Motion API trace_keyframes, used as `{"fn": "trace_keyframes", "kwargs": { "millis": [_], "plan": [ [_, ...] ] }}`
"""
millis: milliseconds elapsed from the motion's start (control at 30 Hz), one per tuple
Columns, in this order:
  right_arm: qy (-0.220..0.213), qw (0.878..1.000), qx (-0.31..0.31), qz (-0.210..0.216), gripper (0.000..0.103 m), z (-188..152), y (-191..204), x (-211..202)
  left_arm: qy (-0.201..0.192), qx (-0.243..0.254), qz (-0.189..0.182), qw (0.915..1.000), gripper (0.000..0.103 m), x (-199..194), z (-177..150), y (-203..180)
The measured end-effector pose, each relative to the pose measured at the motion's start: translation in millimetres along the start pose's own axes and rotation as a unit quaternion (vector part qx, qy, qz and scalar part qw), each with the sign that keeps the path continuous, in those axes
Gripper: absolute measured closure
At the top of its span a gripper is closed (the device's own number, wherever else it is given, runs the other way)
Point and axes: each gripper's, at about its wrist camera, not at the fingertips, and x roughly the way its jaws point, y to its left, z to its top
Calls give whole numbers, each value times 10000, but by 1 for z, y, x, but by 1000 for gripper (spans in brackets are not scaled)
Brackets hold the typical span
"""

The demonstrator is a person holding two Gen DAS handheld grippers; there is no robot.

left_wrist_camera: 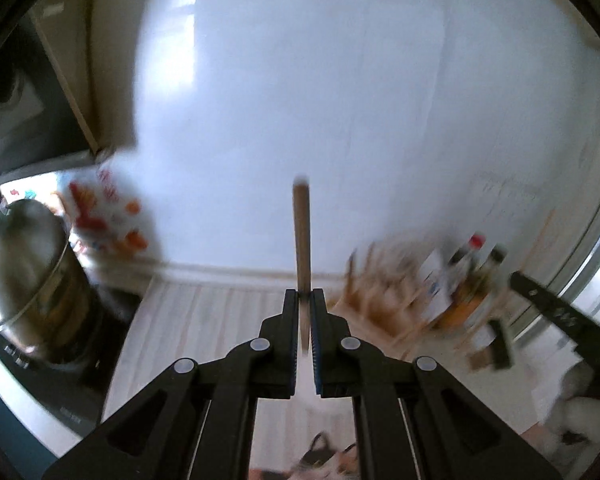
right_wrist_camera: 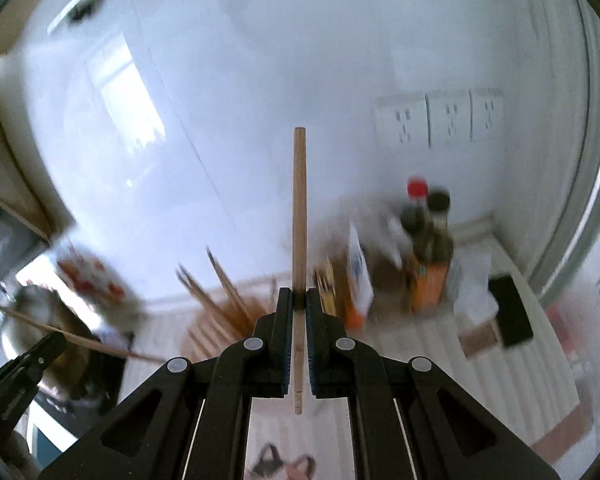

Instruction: Organize utensils

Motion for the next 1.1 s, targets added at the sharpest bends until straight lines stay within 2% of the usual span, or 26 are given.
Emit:
{"fn": "trace_keyframes", "kwargs": {
  "millis": [200,600,733,967,1000,1067,1100],
  "plan": [
    [-227,9995,64,206,97,44,9,2,-142,107,-327,9993,100,7,41,-26],
    [-12,9989,237,408,97,62,1,43,227,263,-614,9975,103,75,66,-67],
    [264,9981,214,516,97,56,1,63,408,273,-538,9973,102,93,62,-65],
    [1141,9900,-9,828,95,36,6,100,729,15,-206,9971,97,108,36,-37],
    [1179,9895,-5,840,94,35,5,99,726,3,-96,9973,95,108,32,-32],
    [1151,9898,1,837,84,34,2,95,719,9,122,9973,83,109,26,-24],
    [1132,9900,26,840,84,34,0,92,750,3,192,9970,57,112,25,-20]
  ]
}}
